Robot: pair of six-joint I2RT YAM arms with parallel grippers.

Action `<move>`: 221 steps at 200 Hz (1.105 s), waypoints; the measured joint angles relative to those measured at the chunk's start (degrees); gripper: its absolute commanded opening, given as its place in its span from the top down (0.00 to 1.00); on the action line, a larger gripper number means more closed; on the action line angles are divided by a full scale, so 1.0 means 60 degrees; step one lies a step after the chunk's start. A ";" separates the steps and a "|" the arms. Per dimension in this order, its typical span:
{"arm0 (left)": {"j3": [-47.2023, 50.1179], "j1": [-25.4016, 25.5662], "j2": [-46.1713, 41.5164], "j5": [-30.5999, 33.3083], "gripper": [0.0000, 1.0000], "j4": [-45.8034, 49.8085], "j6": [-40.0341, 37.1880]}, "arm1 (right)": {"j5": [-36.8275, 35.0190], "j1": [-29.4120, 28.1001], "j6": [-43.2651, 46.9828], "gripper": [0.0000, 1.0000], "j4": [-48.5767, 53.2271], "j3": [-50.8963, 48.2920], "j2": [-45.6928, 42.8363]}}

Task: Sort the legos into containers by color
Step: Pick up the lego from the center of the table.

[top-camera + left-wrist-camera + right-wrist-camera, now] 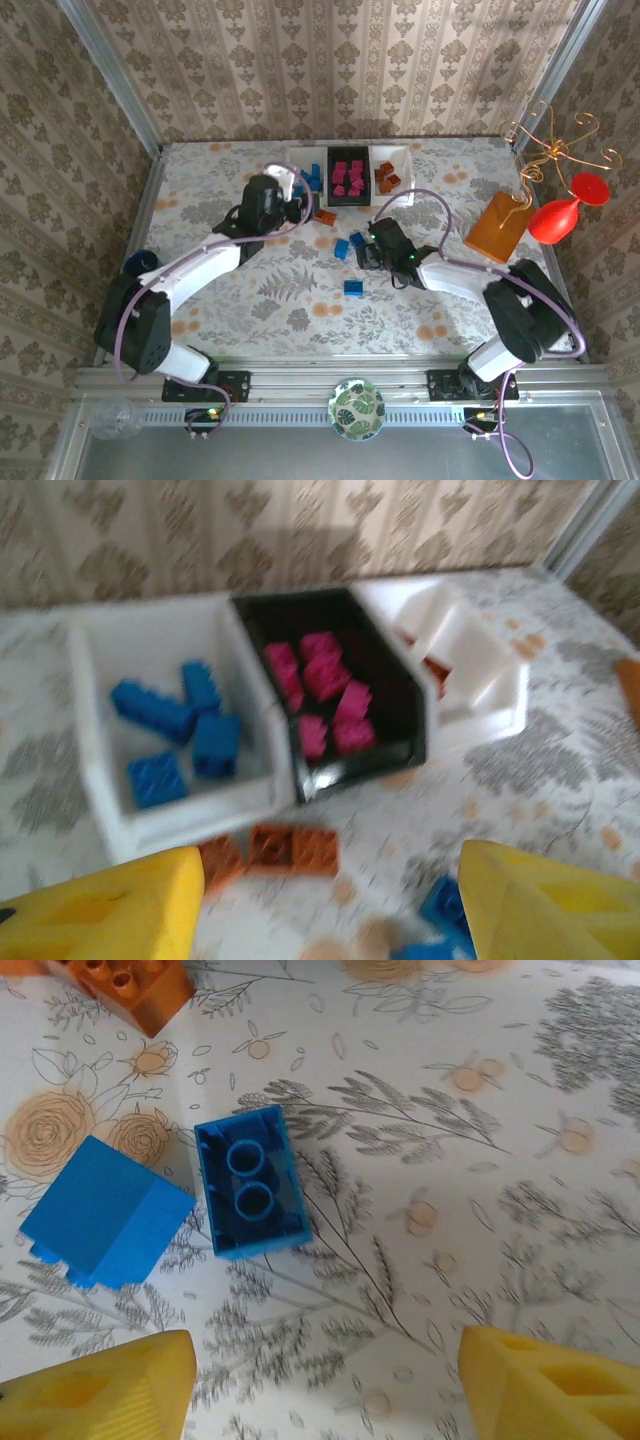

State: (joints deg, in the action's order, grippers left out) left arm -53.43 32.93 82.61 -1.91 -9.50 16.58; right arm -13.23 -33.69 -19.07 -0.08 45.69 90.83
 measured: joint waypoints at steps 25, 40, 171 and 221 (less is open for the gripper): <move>0.1144 -0.0091 -0.0528 0.0007 0.30 -0.0040 0.0237 | 0.0069 -0.0084 0.0215 0.38 -0.0029 0.0641 0.1049; 0.1501 -0.0124 -0.0780 0.0004 0.30 -0.0069 0.0306 | 0.0062 -0.0117 0.0295 0.42 -0.0033 0.0936 0.1508; 0.2667 -0.0393 -0.2135 0.0277 0.30 -0.0310 0.0419 | 0.0131 0.0011 0.1049 0.69 0.0109 0.2626 0.2998; 0.3391 -0.0783 -0.2594 0.0572 0.29 -0.0710 0.0696 | 0.1144 0.0018 0.0597 0.70 -0.0397 0.3381 0.2291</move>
State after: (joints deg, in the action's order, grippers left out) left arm -33.08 28.23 67.05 1.52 -13.76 20.75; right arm -6.37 -33.58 -15.49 -2.46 65.98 104.57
